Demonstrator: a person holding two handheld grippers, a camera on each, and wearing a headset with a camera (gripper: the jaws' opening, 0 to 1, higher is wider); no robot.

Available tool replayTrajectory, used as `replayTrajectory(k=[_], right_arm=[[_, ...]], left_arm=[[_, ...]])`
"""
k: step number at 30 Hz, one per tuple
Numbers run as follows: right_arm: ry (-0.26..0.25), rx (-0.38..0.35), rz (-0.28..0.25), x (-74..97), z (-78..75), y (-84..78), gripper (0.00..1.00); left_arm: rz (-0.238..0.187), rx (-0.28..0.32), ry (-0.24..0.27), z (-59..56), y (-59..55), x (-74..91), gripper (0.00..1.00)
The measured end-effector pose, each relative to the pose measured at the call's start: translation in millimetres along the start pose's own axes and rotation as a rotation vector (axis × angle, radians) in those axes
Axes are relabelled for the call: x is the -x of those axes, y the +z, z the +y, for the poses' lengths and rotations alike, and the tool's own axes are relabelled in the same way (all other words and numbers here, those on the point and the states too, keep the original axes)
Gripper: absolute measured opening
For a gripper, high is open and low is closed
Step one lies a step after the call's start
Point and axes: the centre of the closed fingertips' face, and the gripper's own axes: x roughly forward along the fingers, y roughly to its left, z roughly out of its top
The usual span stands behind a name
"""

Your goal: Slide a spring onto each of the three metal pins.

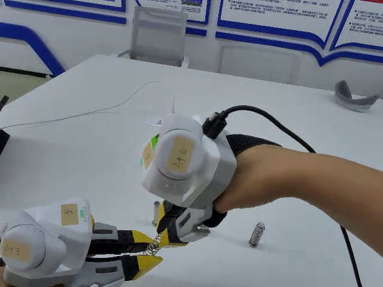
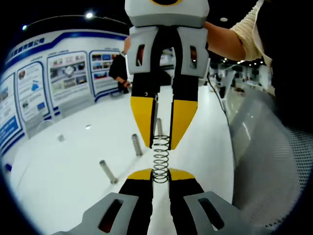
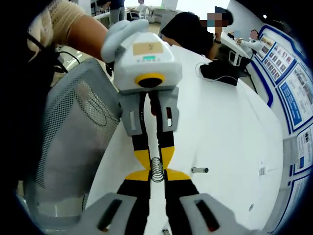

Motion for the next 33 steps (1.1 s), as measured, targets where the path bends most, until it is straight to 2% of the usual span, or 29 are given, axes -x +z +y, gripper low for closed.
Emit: replayTrajectory(k=[7, 18, 33], right_arm=[[-0.002, 0.003, -0.014, -0.3, -0.2, 5.6, 0.12], [0.008, -0.009, -0.015, -1.8, 0.4, 2.1, 0.15], [0.026, -0.050, -0.033, -10.1, 1.7, 0.7, 0.14]], left_arm=[[-0.007, 0.003, -0.001, -0.3, 0.6, -1.6, 0.11], [-0.014, 0.007, 0.003, 0.8, -0.9, -0.6, 0.11], [-0.047, 0.007, -0.002, -0.7, 6.1, 0.2, 0.11]])
